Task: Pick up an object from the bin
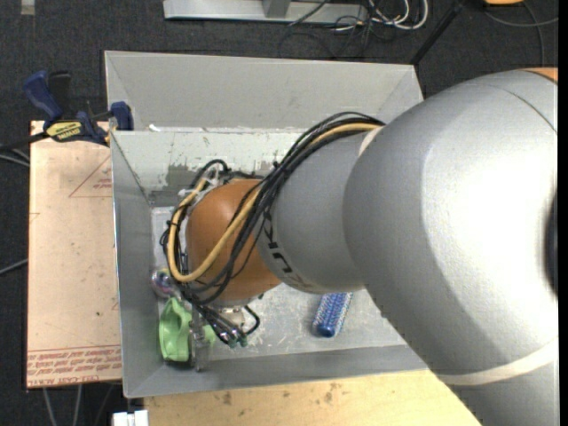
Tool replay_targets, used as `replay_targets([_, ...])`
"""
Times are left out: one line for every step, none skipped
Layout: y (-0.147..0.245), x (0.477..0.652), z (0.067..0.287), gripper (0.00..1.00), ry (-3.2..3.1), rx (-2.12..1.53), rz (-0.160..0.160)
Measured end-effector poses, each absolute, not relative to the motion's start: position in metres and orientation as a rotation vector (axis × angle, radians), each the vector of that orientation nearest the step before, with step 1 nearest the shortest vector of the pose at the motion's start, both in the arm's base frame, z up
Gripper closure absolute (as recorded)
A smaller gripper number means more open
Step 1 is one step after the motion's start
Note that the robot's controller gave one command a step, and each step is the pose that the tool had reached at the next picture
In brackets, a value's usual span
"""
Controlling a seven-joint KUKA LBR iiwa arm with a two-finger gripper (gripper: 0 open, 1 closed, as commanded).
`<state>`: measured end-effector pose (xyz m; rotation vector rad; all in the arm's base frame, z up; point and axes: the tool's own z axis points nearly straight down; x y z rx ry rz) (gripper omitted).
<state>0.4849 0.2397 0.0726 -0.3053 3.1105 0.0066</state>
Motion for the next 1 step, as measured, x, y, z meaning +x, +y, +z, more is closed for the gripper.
replay_targets([0.2379,0.4835,0.0721,1.00,3.118,-0.299,0.005])
